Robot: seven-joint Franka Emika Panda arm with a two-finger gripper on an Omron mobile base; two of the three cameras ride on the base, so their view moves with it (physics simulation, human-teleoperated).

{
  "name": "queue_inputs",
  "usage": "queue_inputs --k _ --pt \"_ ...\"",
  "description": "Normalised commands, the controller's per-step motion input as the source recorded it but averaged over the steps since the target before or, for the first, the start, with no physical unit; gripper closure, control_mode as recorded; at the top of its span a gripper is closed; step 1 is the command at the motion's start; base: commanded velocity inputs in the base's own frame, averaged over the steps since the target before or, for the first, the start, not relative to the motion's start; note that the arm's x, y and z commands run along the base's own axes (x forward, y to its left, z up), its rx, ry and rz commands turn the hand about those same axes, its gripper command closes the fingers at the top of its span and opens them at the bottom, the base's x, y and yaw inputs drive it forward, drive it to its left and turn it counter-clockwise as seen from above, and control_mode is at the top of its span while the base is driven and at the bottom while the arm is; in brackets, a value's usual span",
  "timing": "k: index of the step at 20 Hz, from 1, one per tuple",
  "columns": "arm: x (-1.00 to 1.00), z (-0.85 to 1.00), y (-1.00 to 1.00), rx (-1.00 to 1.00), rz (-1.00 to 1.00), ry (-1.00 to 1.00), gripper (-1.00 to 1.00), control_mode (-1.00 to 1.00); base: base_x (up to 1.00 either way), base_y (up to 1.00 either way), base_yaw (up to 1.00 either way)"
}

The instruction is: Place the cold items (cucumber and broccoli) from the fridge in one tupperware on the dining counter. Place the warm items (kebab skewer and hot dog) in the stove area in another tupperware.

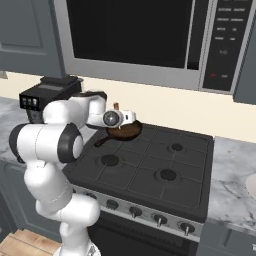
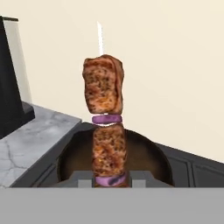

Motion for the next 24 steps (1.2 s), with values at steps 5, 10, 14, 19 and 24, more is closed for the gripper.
queue_inputs --k 5,10,14,19,24 --pt "-0.4 0.55 0.0 0.0 -0.02 0.17 1.0 -1.0 0.0 0.0 0.0" --pt "-0.43 0.65 0.0 0.0 -0.04 0.34 1.0 -1.0 0.0 0.0 0.0" --pt "-0.21 0.99 0.0 0.0 0.0 0.26 1.0 -1.0 0.0 0.0 0.0" --pt "-0.15 1.0 0.0 0.0 0.0 0.22 1.0 -1.0 0.0 0.0 0.0" --pt "-0.23 0.93 0.02 0.0 0.0 0.26 1.0 -1.0 0.0 0.0 0.0"
